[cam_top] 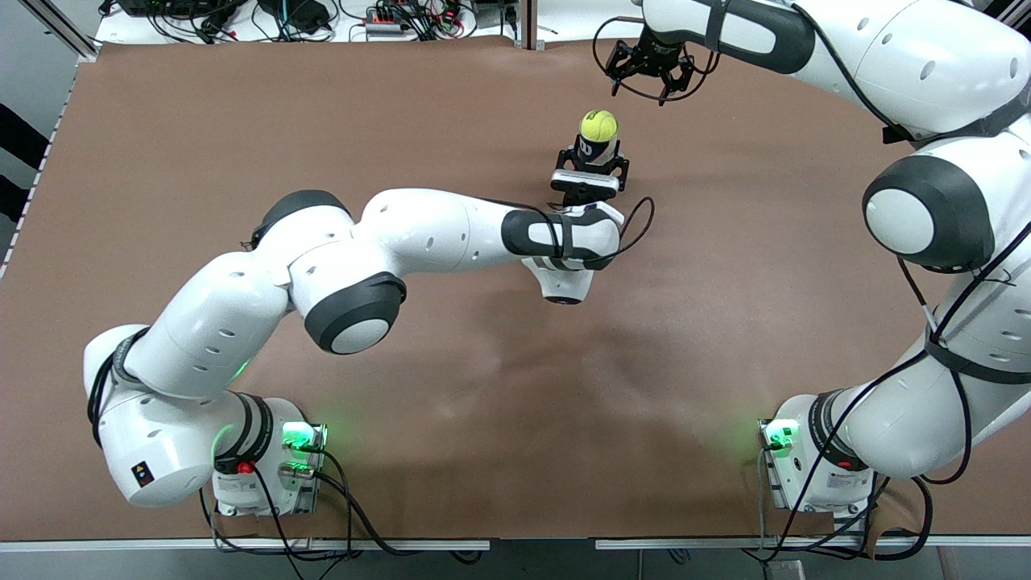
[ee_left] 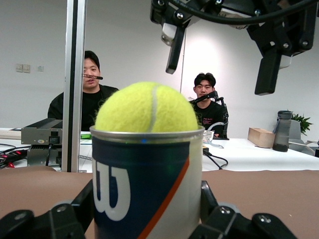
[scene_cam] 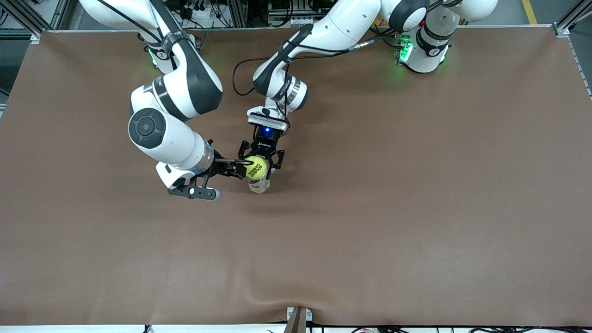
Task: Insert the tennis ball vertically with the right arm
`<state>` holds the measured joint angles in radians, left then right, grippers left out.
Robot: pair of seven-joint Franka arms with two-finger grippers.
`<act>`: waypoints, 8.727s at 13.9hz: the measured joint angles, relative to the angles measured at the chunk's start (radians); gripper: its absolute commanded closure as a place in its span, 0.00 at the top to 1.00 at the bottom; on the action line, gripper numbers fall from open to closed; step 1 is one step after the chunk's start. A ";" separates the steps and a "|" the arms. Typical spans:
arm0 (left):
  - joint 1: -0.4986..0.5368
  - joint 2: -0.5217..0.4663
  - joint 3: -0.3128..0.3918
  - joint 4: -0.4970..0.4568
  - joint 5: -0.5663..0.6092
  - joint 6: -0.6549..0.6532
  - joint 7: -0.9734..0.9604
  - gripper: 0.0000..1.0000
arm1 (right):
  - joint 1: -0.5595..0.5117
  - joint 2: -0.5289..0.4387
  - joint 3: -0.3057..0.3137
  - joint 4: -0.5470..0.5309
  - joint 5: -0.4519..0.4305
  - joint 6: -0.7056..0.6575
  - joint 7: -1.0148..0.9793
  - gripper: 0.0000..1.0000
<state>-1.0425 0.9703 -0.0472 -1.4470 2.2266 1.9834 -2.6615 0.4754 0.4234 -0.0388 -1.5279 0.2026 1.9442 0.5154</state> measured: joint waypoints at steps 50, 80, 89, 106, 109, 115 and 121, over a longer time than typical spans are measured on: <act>0.000 0.000 0.000 0.000 0.000 0.000 0.000 0.80 | -0.403 -0.452 -0.027 -0.100 -0.197 -0.323 -0.428 1.00; -0.032 0.000 -0.047 0.001 -0.060 -0.021 0.000 1.00 | -0.404 -0.566 -0.025 -0.218 -0.202 -0.293 -0.428 1.00; -0.042 0.000 -0.166 -0.052 -0.171 -0.181 -0.011 1.00 | -0.405 -0.567 -0.025 -0.218 -0.202 -0.293 -0.428 1.00; -0.012 -0.412 -0.463 -0.035 -1.027 -0.416 0.434 1.00 | -0.406 -0.567 -0.025 -0.220 -0.202 -0.292 -0.428 1.00; 0.068 -0.529 -0.462 -0.031 -1.166 -0.386 0.587 1.00 | -0.406 -0.567 -0.024 -0.221 -0.202 -0.292 -0.428 1.00; 0.310 -0.714 -0.460 -0.028 -1.405 -0.251 0.890 1.00 | -0.406 -0.567 -0.024 -0.221 -0.202 -0.290 -0.428 1.00; 0.628 -0.806 -0.457 -0.028 -1.675 -0.128 1.275 1.00 | -0.407 -0.567 -0.024 -0.222 -0.203 -0.289 -0.428 1.00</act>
<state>-0.4141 0.1639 -0.5046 -1.4752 0.5520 1.8558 -1.3863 0.0688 -0.1432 -0.0623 -1.7499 -0.0001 1.6552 0.0871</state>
